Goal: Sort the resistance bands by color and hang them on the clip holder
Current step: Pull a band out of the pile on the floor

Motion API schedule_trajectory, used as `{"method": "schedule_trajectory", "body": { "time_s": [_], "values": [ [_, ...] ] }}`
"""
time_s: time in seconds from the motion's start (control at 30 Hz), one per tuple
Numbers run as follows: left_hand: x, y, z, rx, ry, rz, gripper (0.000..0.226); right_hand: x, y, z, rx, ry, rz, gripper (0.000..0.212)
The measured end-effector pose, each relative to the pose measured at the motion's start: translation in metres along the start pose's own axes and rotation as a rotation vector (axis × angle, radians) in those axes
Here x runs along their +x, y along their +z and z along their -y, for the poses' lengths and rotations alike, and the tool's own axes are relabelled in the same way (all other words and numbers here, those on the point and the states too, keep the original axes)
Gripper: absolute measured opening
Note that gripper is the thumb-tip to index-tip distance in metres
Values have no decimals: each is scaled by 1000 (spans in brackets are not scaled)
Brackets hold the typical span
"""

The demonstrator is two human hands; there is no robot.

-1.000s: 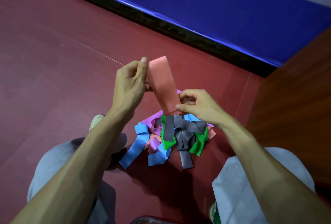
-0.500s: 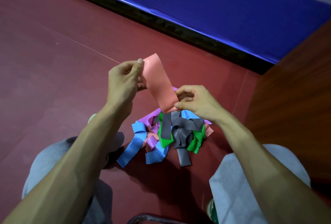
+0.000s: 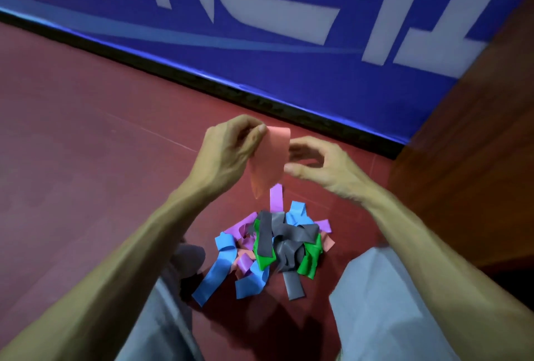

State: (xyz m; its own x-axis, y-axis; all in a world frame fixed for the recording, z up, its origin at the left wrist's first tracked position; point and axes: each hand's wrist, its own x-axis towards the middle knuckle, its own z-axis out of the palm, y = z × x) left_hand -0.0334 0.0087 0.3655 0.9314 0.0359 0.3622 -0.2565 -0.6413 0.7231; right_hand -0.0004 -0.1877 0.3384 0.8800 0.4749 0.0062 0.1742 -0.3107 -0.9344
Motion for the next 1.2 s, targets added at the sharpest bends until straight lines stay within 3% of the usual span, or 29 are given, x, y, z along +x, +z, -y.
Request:
{"method": "schedule_trajectory", "body": {
  "time_s": [0.13,0.3,0.5,0.63,0.77,1.03,1.2],
  "values": [
    [2,-25,-51,-14,83,12,14,-23,-33,74,-101,-155,-155,14],
    [1,-49,-122,-88,171,3,18,-54,-60,136,-173,-251,-265,28],
    [-4,-71,-193,-125,279,42,17,-103,-90,198,-83,-365,-295,7],
    [-8,-70,-228,-360,229,116,25,-131,-110,232,-53,-416,-324,6],
    [-13,-56,-257,-423,147,302,45,-152,-135,253,-28,-450,-417,8],
    [-29,-15,-302,-392,227,414,25,-204,-187,271,64,-436,-572,4],
    [-25,28,-342,-357,275,401,15,-236,-229,260,145,-384,-688,5]
  ]
}}
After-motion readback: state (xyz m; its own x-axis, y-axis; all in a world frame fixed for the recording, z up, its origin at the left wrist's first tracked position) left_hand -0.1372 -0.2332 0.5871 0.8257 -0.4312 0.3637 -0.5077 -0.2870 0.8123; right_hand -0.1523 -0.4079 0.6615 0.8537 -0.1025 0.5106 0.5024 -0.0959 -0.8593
